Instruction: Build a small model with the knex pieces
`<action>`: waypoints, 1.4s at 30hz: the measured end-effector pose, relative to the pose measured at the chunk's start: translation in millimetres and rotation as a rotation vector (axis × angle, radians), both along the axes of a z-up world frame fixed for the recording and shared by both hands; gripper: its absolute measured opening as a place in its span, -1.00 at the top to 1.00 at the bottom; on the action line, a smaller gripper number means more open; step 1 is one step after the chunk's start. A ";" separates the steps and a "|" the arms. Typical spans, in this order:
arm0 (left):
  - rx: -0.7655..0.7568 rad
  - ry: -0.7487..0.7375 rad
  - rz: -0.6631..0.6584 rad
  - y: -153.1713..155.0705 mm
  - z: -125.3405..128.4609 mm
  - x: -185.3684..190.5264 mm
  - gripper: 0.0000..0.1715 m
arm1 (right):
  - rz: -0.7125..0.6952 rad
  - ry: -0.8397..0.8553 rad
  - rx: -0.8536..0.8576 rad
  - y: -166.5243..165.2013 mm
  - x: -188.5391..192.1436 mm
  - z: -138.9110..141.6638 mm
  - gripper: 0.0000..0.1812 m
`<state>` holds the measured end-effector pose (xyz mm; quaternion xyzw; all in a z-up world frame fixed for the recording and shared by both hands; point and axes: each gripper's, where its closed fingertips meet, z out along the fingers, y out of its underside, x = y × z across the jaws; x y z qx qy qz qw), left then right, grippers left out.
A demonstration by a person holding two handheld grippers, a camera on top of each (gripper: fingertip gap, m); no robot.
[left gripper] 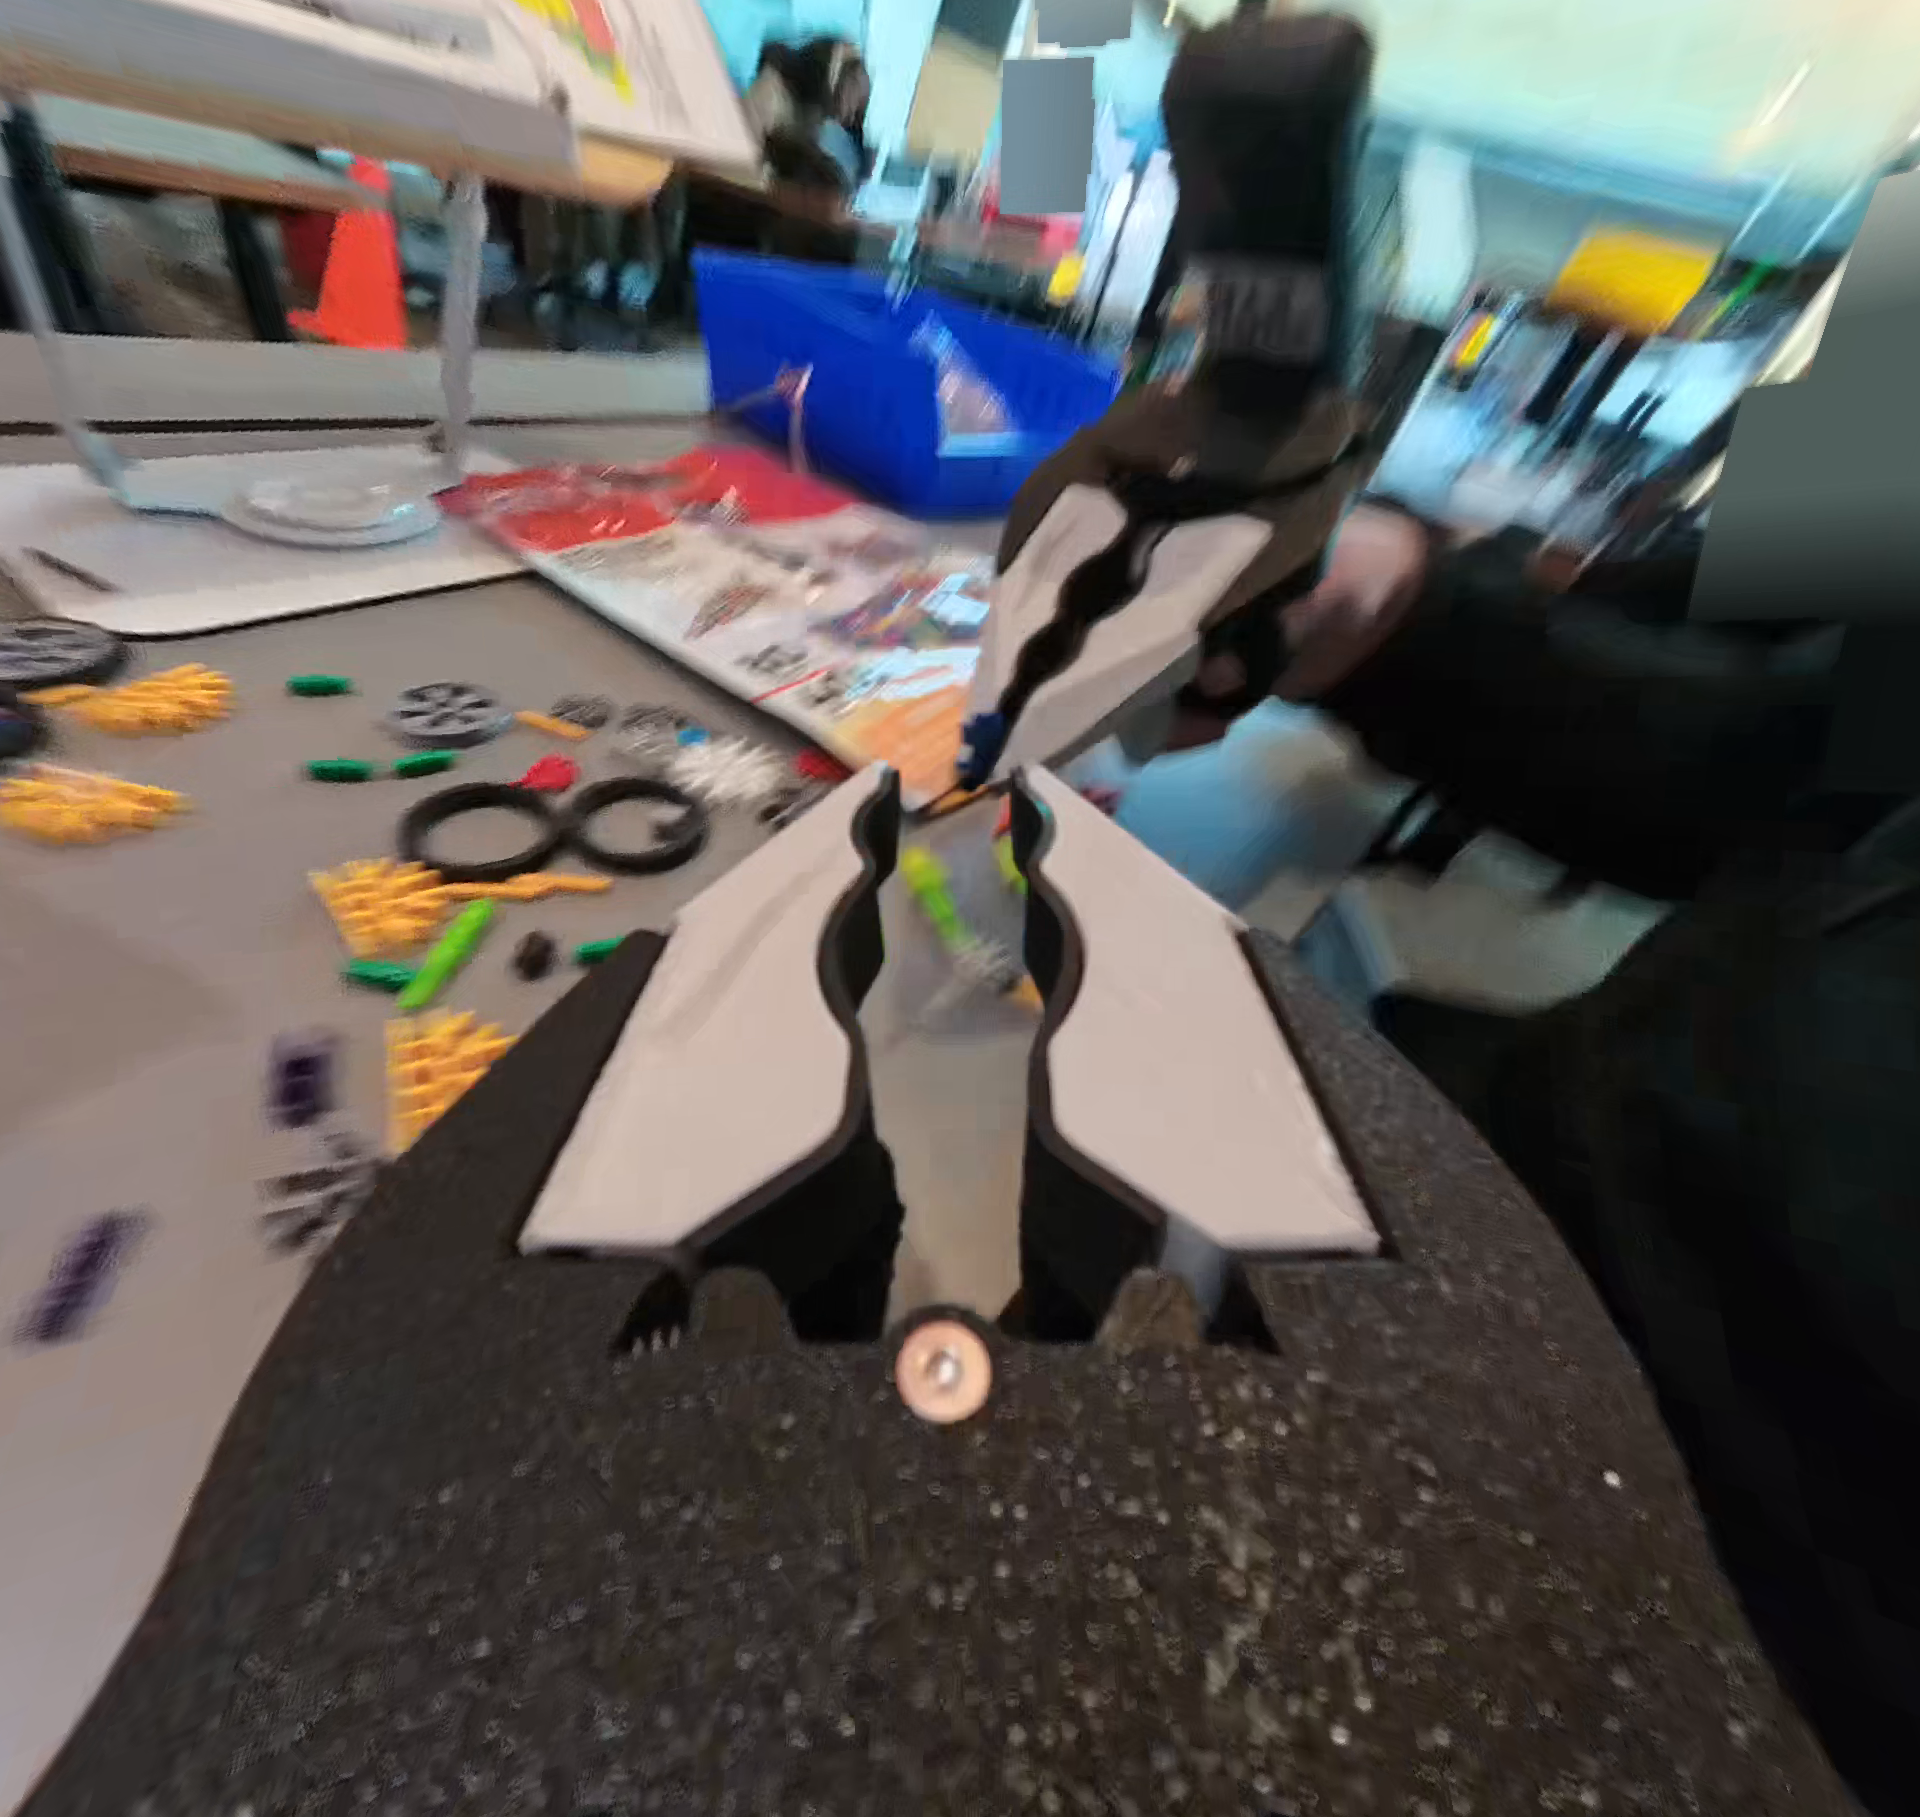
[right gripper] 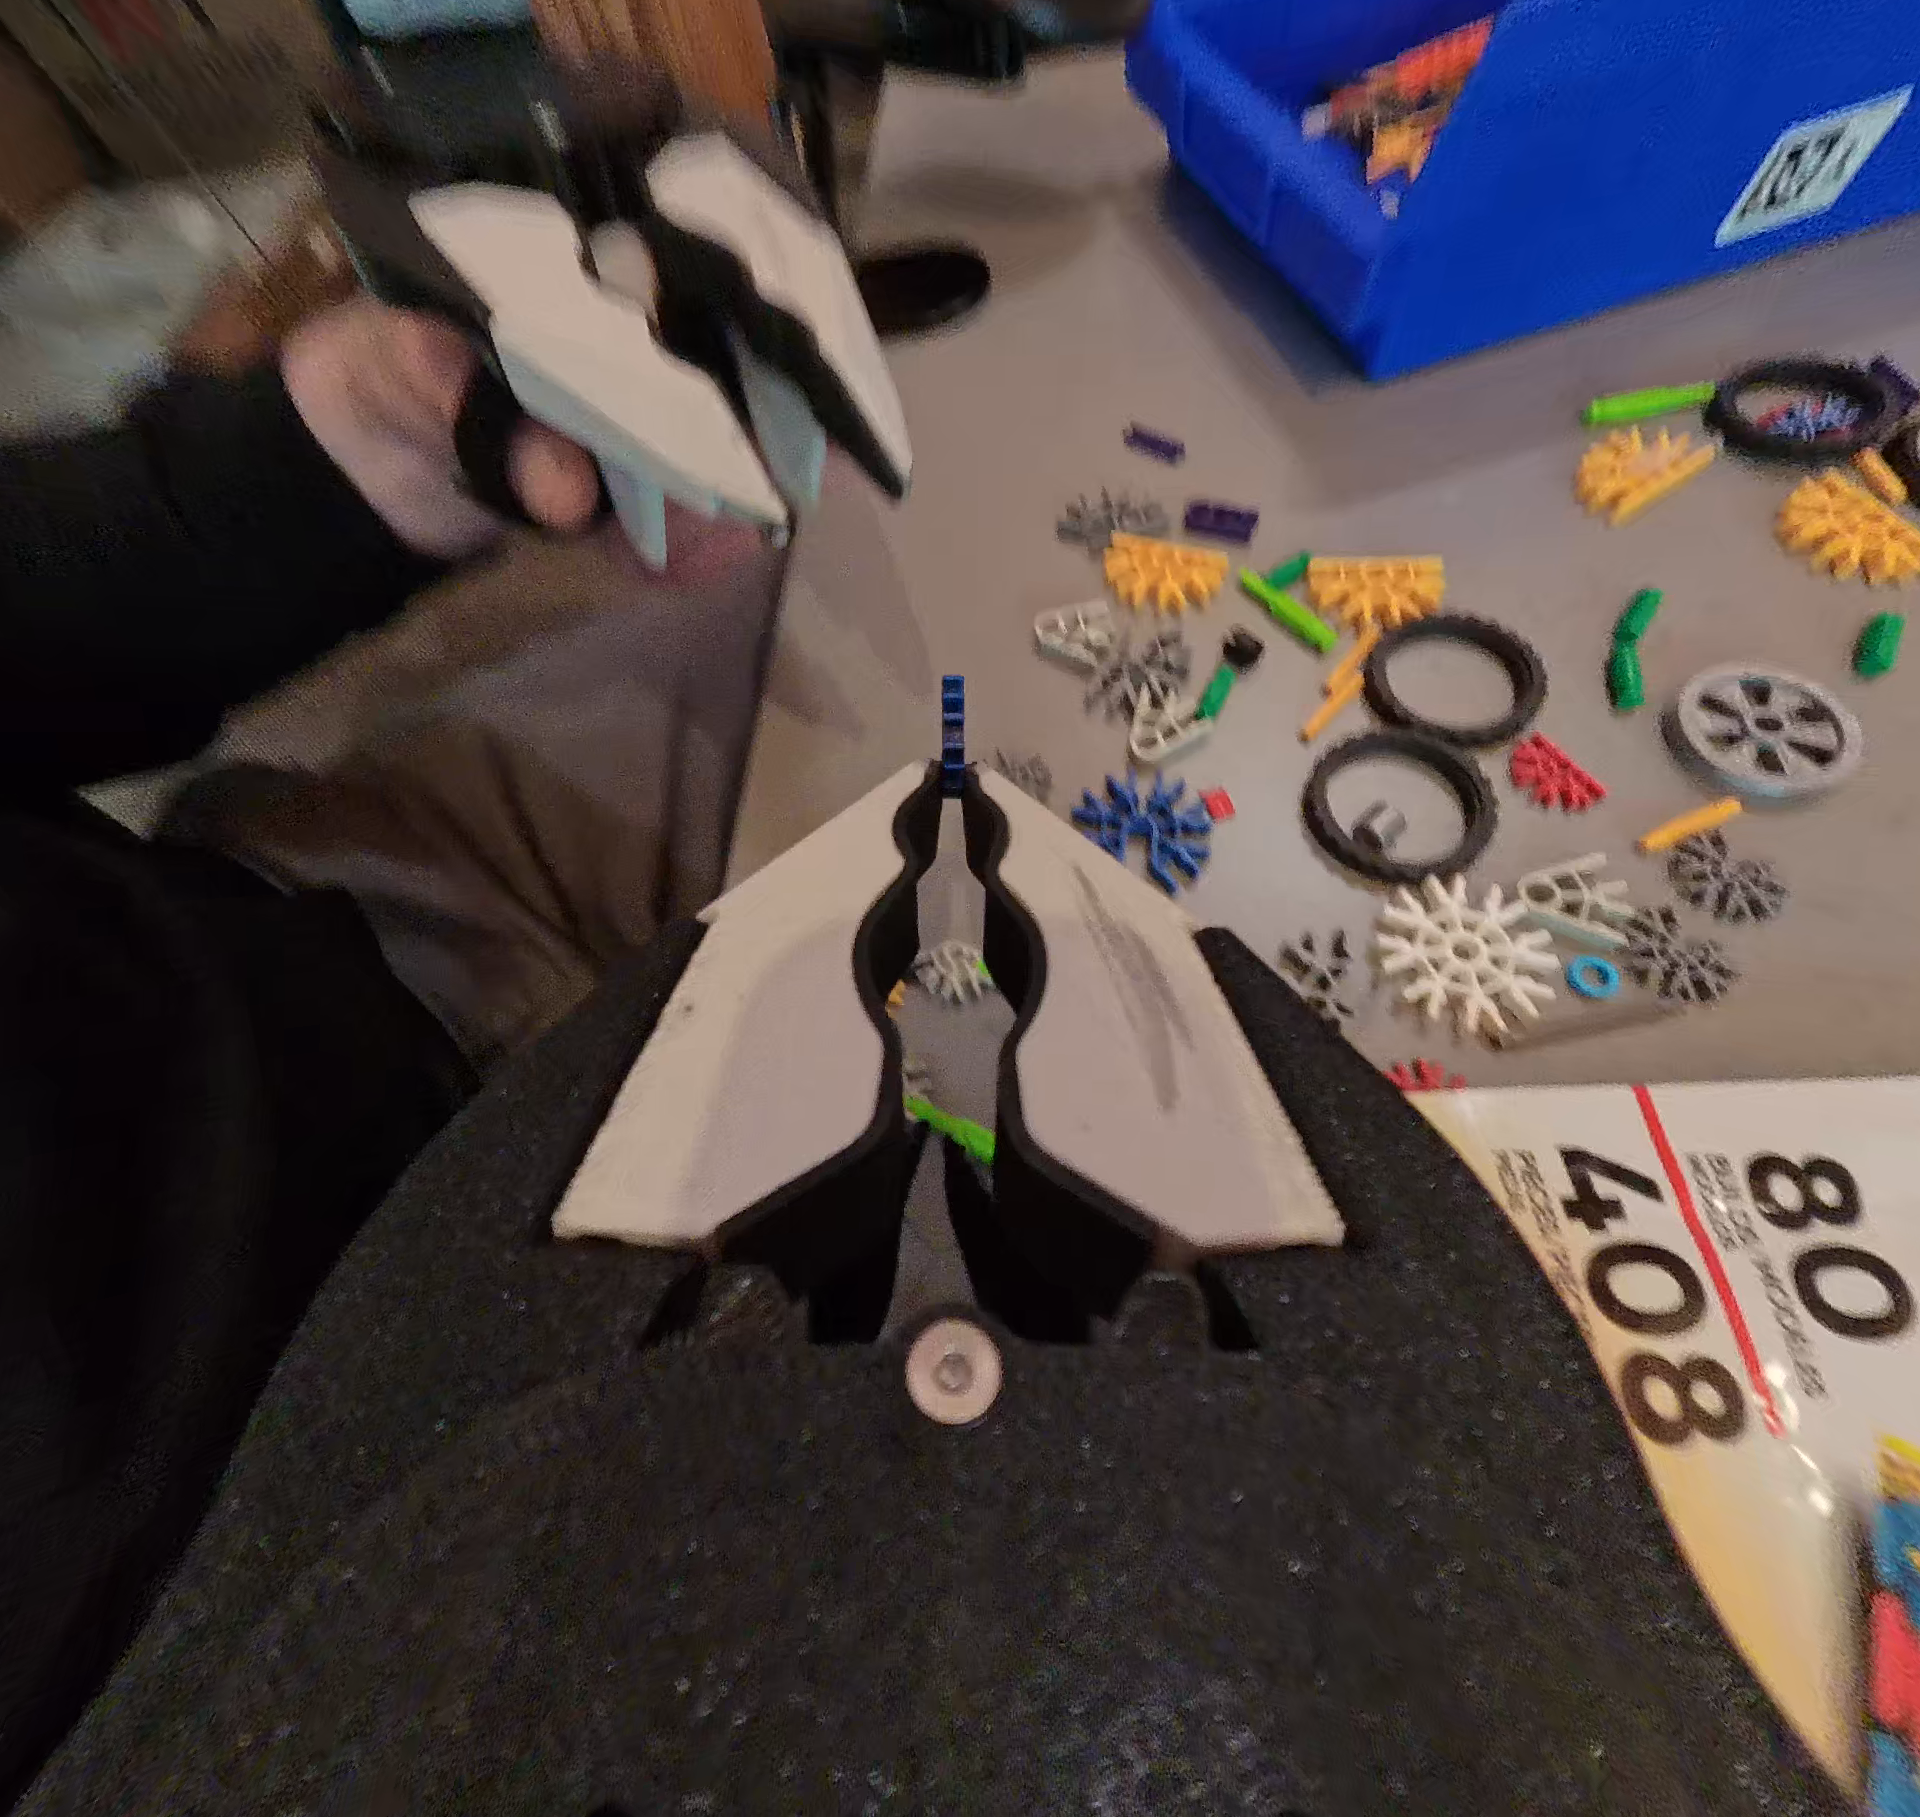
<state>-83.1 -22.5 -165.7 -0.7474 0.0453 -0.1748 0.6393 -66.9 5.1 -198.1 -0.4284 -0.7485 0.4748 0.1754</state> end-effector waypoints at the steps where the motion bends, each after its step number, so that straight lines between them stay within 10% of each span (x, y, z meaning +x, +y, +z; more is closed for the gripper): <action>1: -0.068 0.124 0.008 0.8 -10.0 -7.6 0.78 | 0.009 -0.034 0.050 2.5 1.6 -9.2 0.98; 14: -0.523 0.624 -0.344 12.6 -100.8 -19.6 0.72 | 0.113 -0.218 0.318 0.9 -6.5 -45.5 0.98; 42: -0.496 0.650 -0.517 14.6 -100.5 11.2 0.87 | 0.144 -0.266 0.413 12.3 5.7 -57.0 0.98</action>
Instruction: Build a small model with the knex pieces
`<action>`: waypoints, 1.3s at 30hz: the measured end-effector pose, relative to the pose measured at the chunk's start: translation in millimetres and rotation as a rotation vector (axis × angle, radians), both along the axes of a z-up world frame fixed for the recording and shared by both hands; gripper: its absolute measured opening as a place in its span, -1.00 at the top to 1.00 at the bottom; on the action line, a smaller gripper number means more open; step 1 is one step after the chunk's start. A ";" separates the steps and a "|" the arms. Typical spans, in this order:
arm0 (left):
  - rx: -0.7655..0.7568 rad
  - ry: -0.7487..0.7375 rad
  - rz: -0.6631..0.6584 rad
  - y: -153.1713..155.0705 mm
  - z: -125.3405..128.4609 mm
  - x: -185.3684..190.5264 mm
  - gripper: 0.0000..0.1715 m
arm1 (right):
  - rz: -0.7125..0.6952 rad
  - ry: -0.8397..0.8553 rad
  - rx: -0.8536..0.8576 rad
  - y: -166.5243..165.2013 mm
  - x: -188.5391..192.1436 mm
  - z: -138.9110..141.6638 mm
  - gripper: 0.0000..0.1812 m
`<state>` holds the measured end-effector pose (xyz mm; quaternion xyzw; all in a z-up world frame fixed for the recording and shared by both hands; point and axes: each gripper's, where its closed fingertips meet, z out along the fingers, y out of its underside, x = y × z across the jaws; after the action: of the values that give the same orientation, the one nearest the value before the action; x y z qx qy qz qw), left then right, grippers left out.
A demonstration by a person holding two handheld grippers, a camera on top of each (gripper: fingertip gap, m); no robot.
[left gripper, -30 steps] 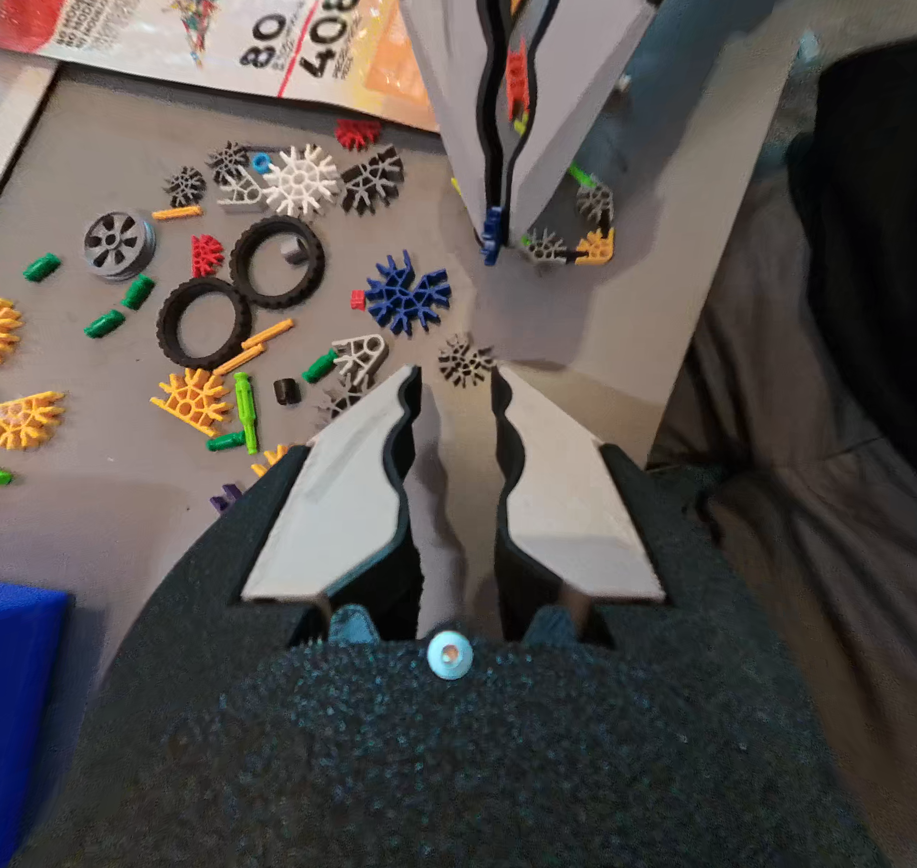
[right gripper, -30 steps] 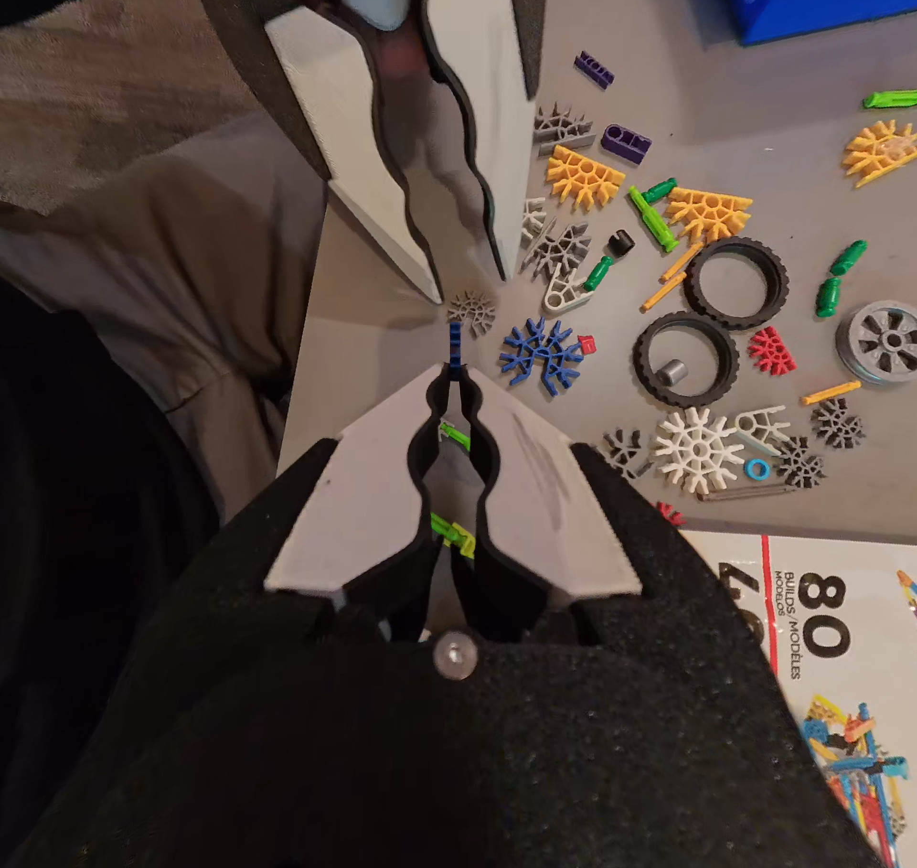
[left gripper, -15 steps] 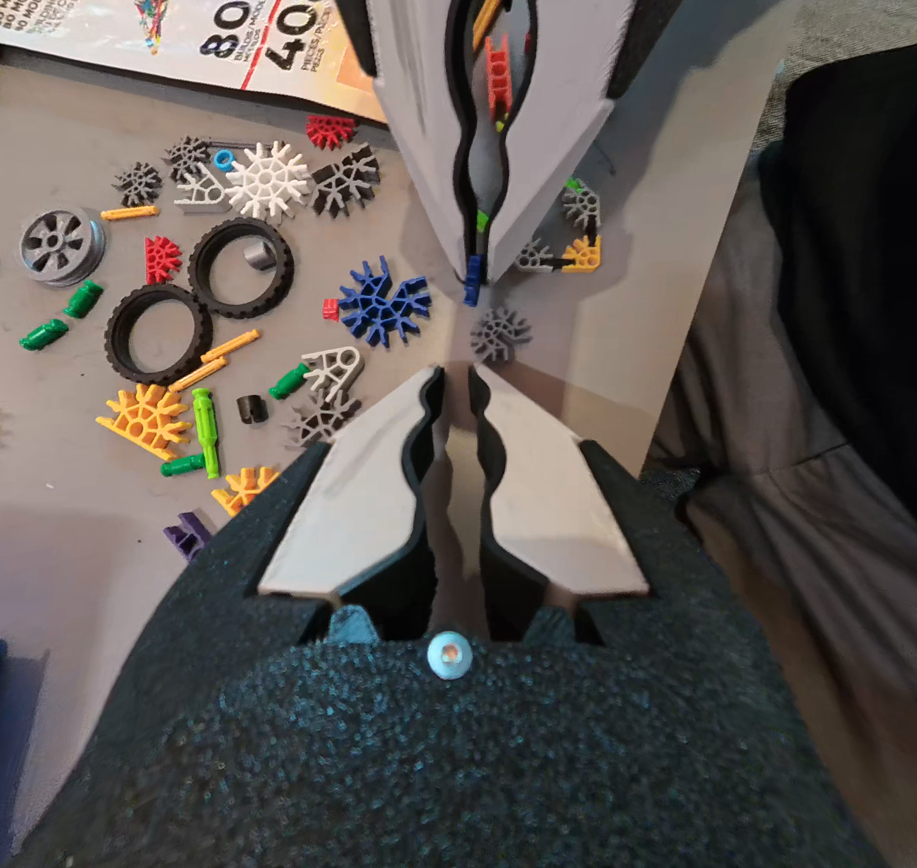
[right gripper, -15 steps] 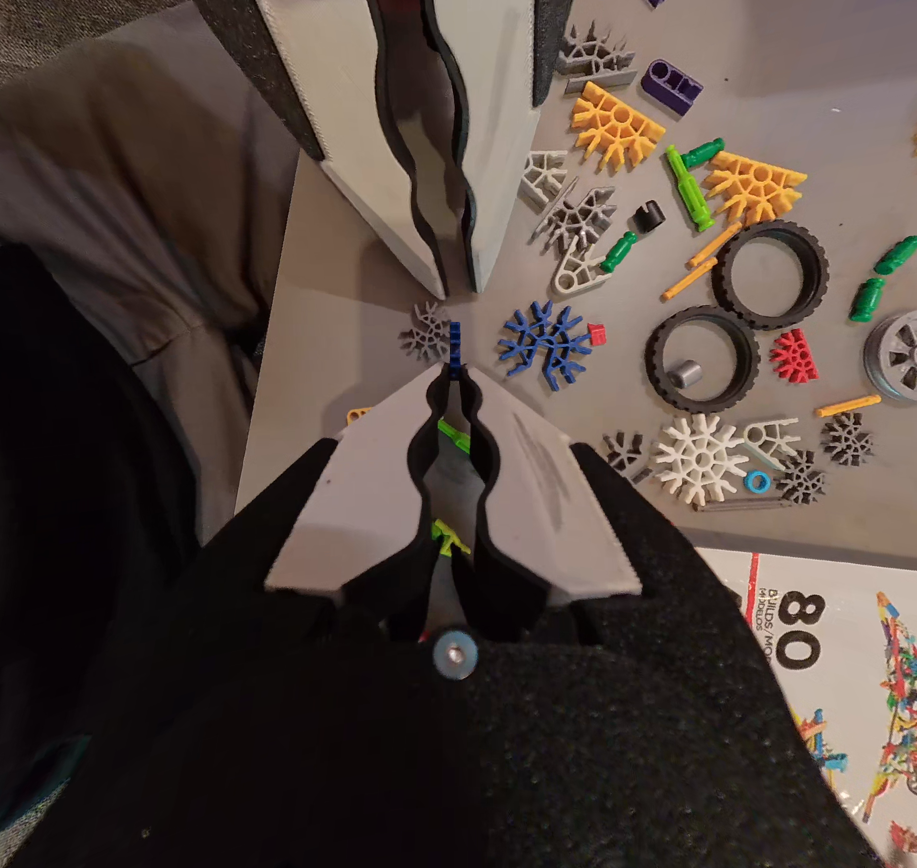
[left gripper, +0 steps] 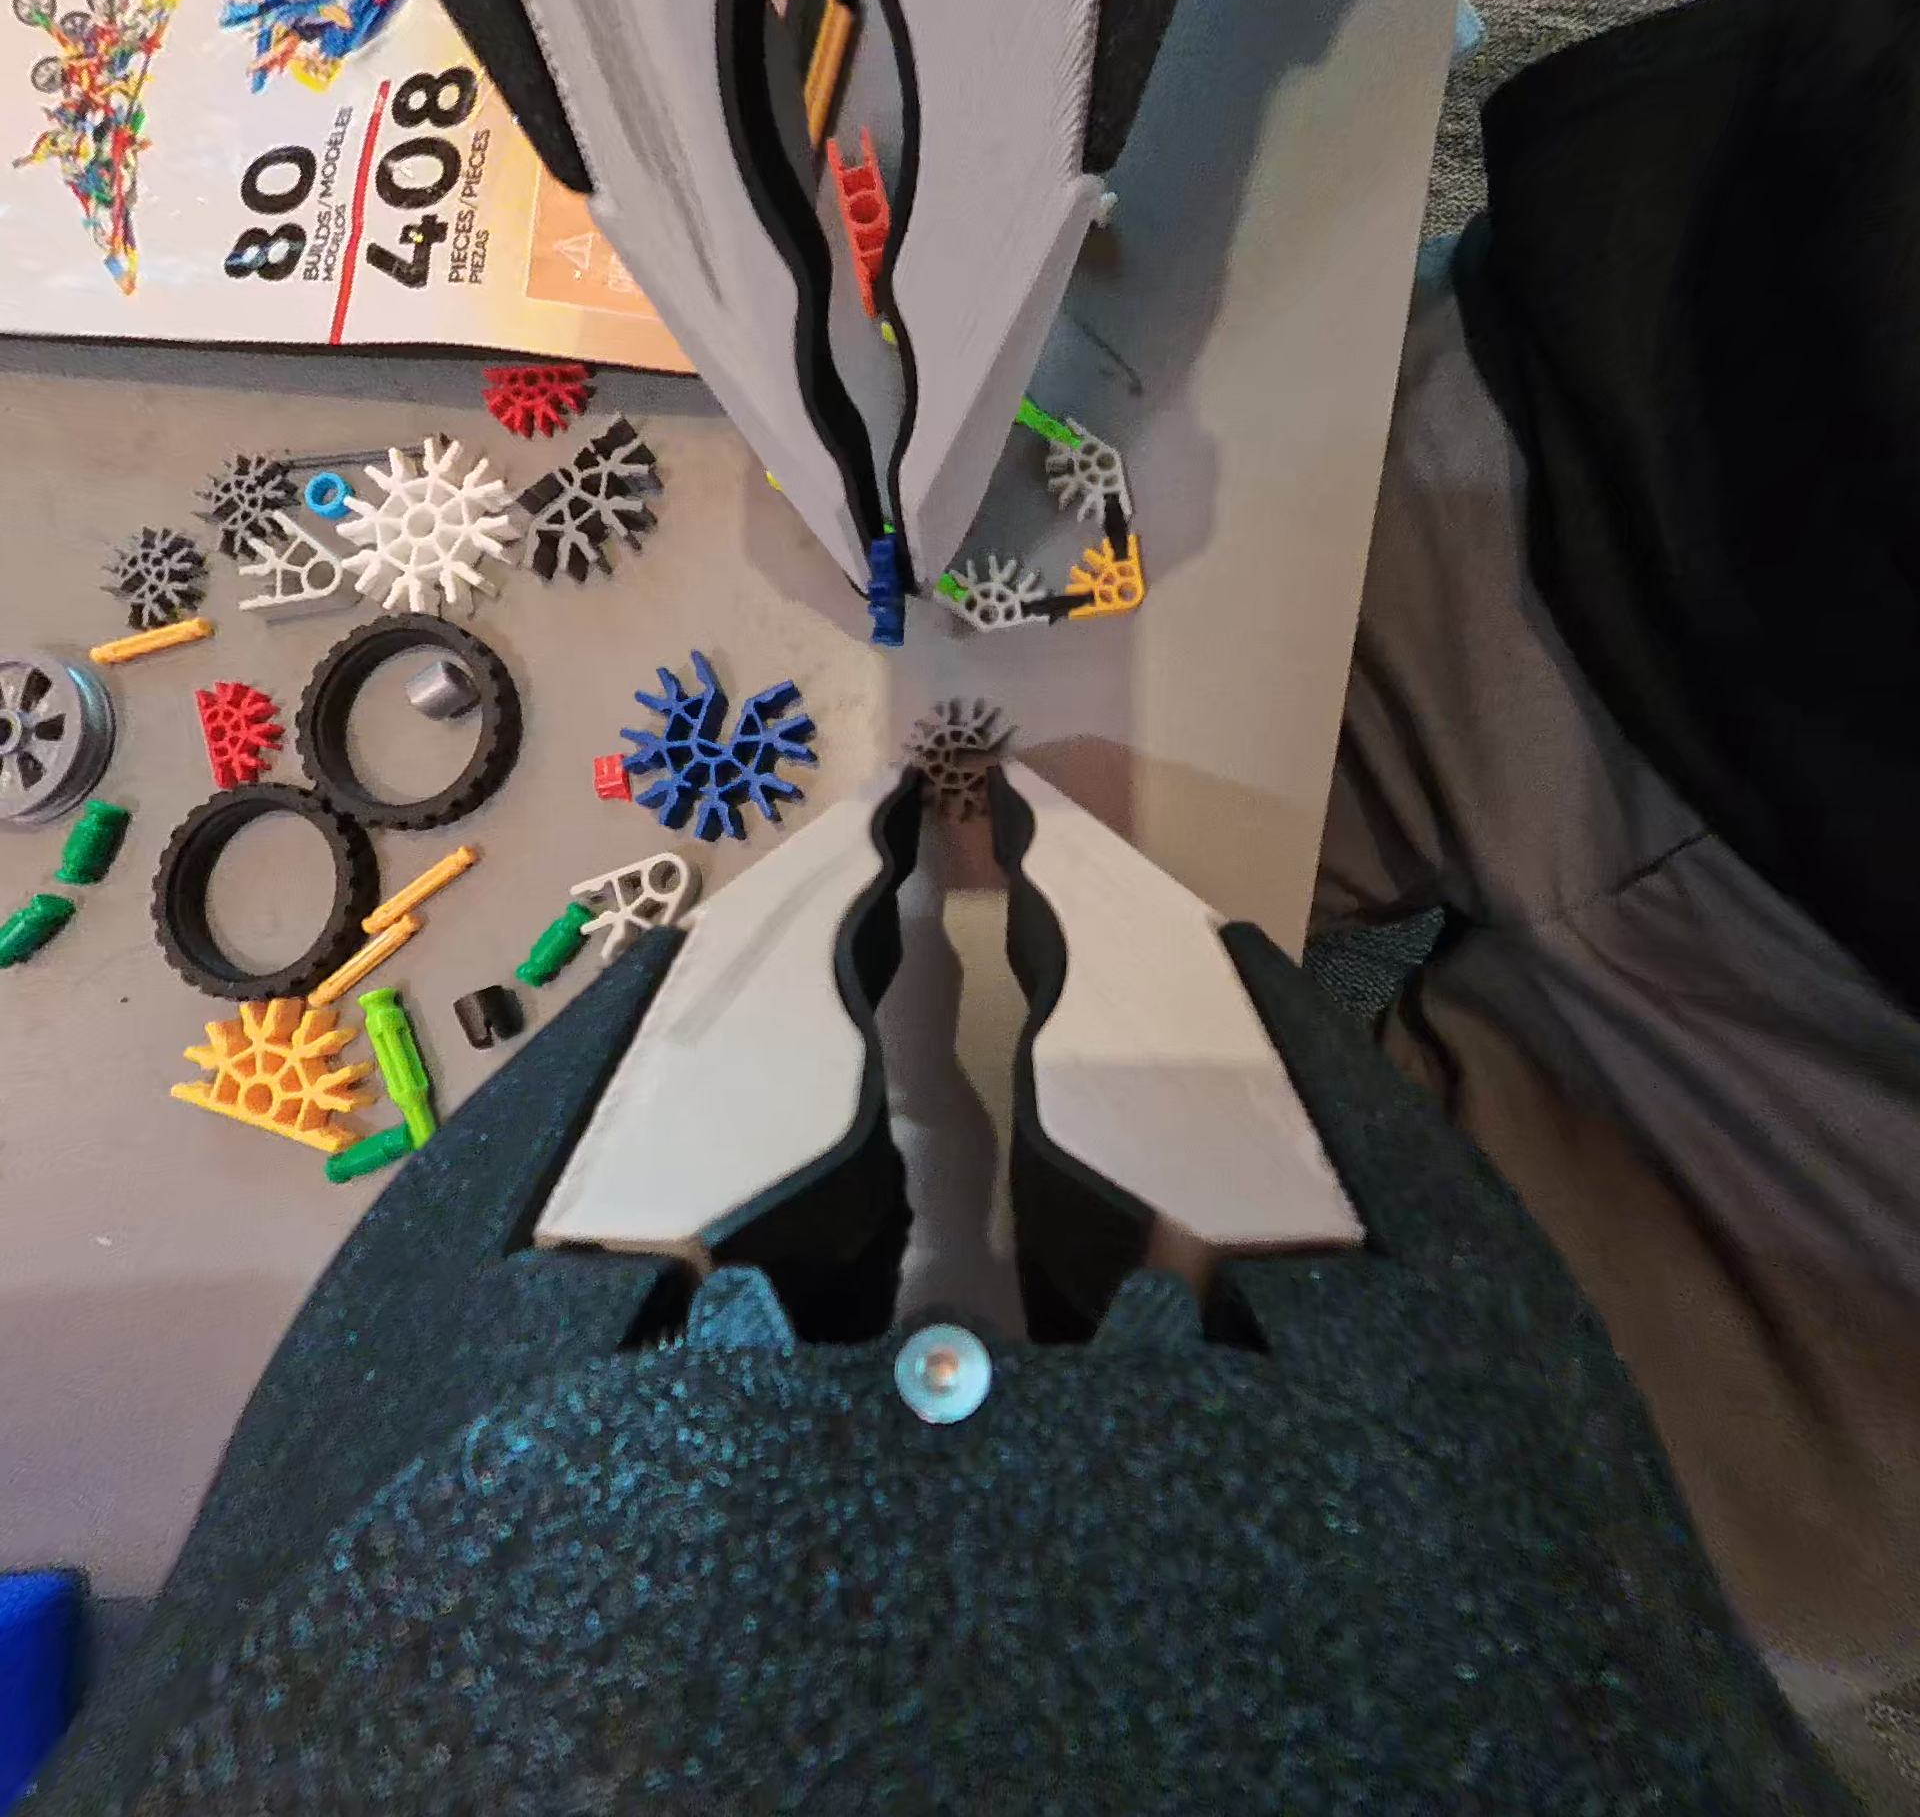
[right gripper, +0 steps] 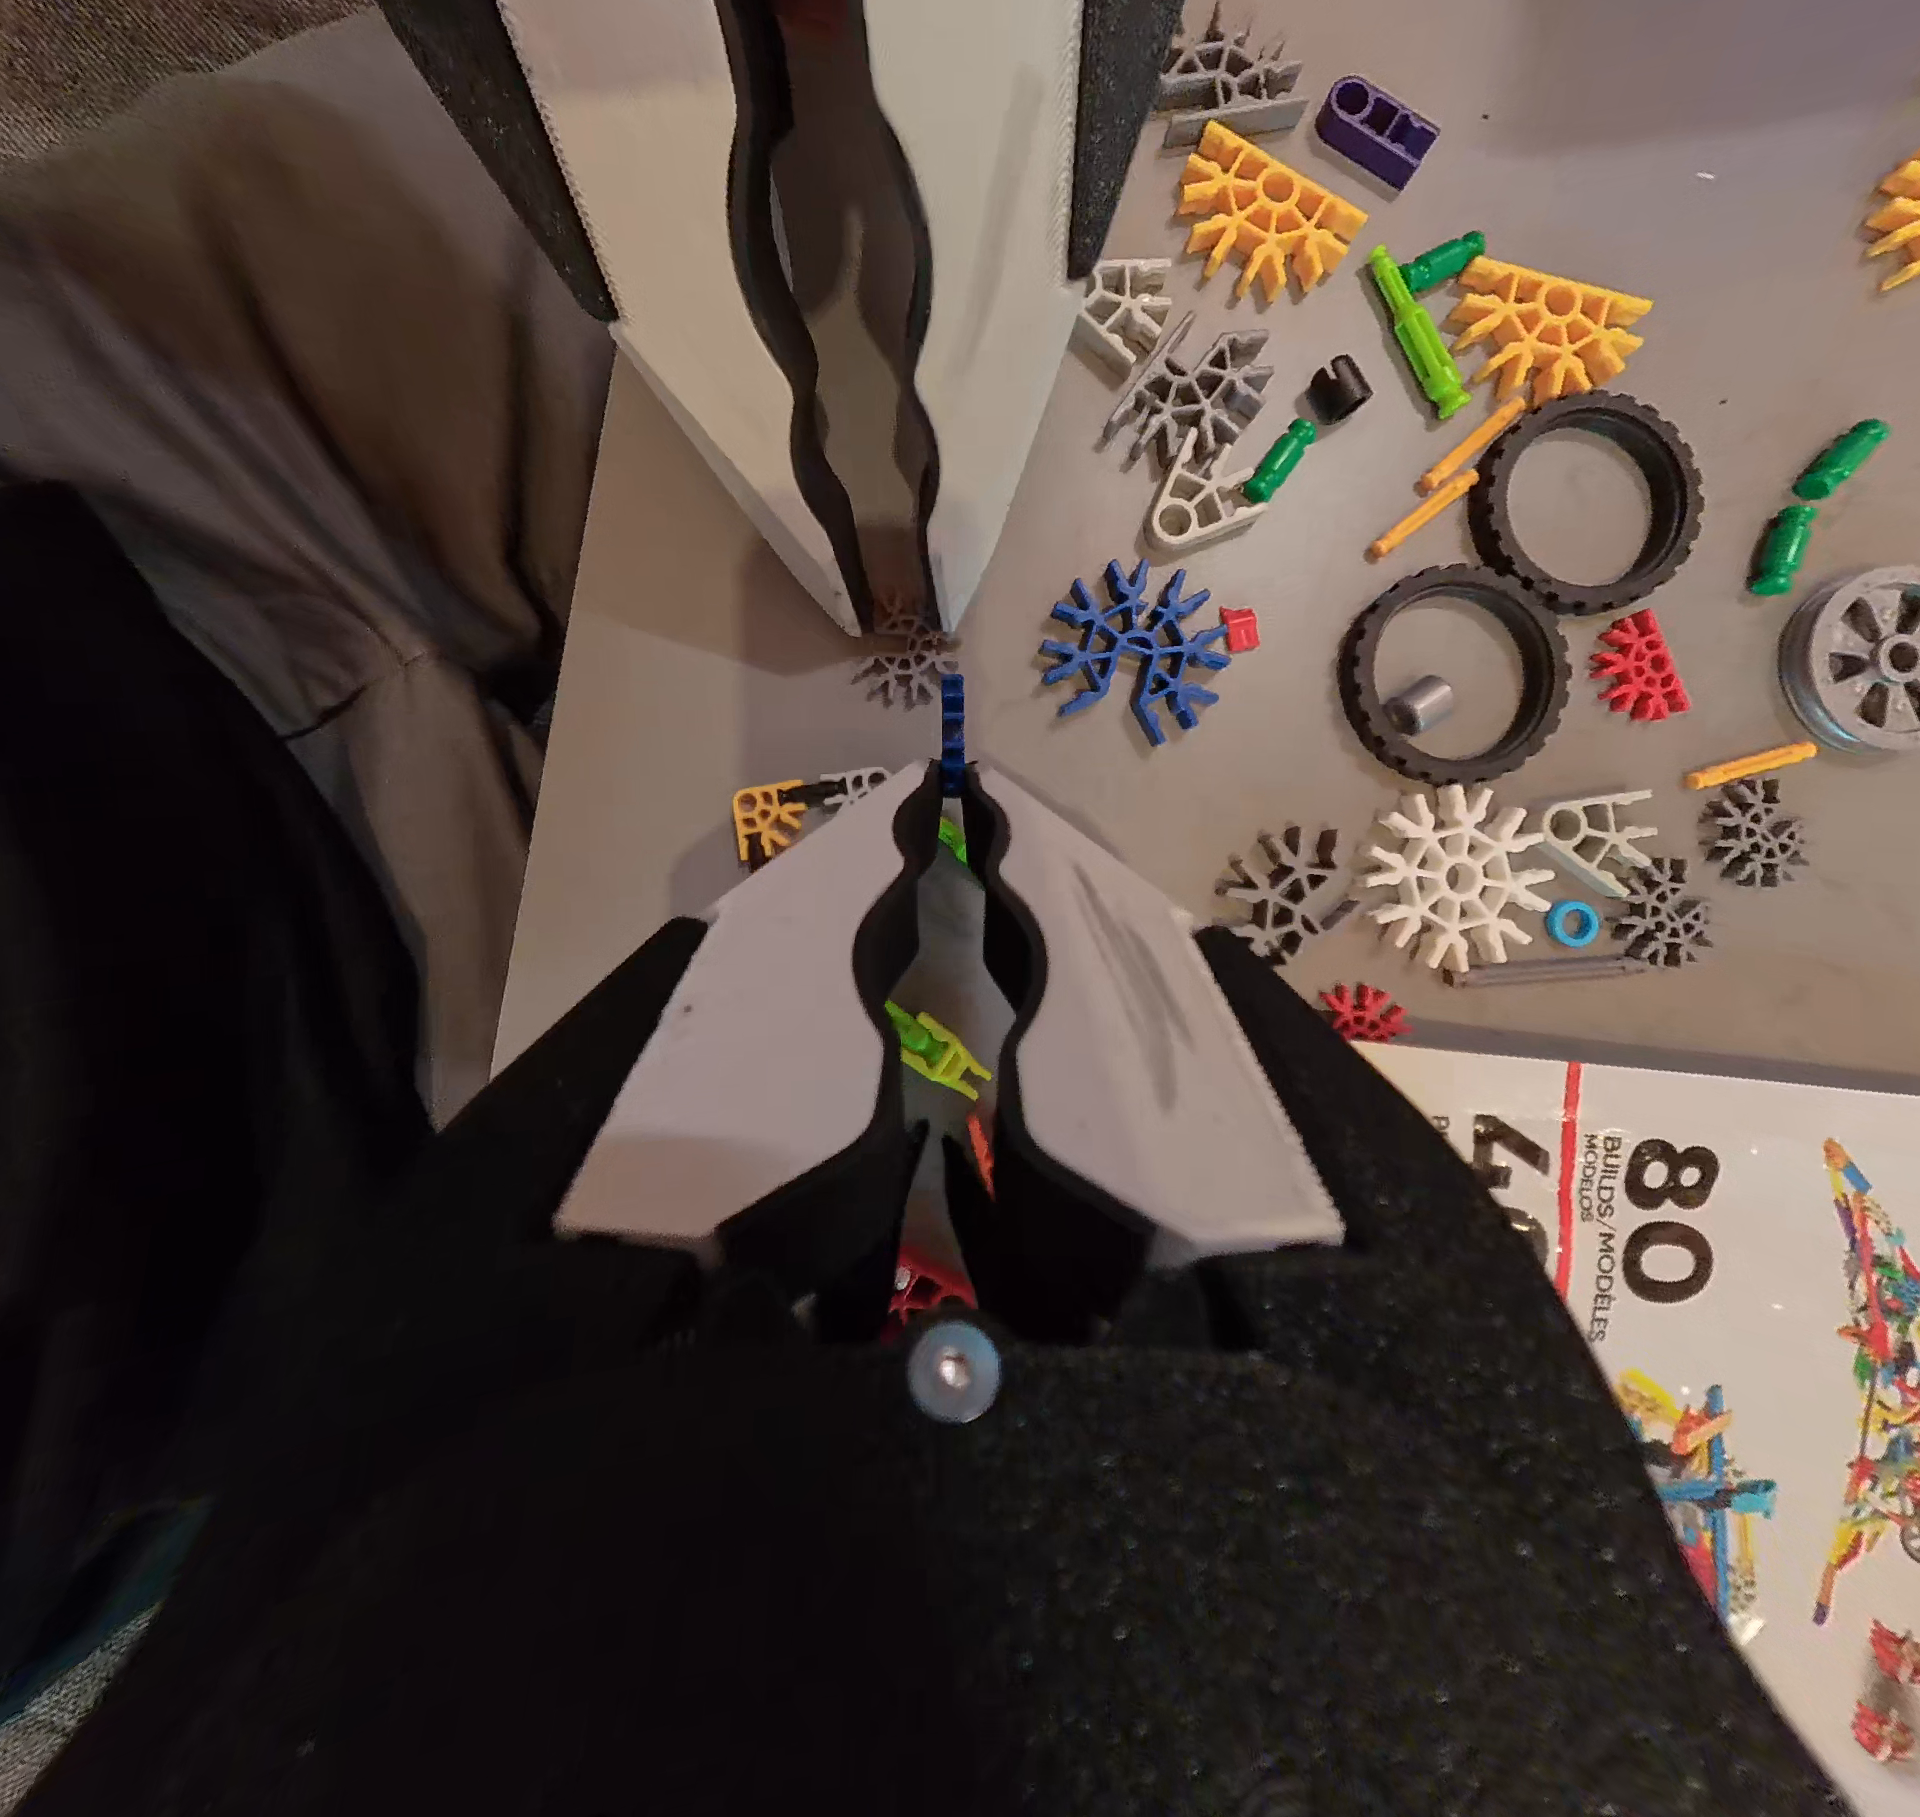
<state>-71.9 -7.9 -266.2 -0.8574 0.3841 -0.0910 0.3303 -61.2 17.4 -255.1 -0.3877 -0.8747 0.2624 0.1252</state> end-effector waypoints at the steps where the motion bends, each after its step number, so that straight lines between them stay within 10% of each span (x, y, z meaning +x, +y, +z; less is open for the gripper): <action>1: 0.004 -0.007 0.015 0.5 -0.1 0.9 0.88 | 0.001 0.000 -0.005 0.1 0.9 -0.7 0.98; 16: 0.006 -0.074 0.629 -24.3 0.8 -18.2 0.90 | 0.028 0.016 -0.025 -6.5 -4.6 -3.0 0.98; 26: -0.005 0.043 0.403 -42.1 15.6 -11.2 0.69 | 0.092 -0.014 -0.001 -23.8 -5.1 -7.5 0.98; 39: -0.050 0.023 0.440 -38.0 -2.7 -29.7 0.77 | 0.131 -0.040 0.028 -28.6 -14.0 -12.8 0.98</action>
<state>-101.6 -45.9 -268.9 -0.9294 0.1889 -0.0162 0.3165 -75.2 -11.2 -267.9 -0.3329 -0.9042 0.2500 0.0955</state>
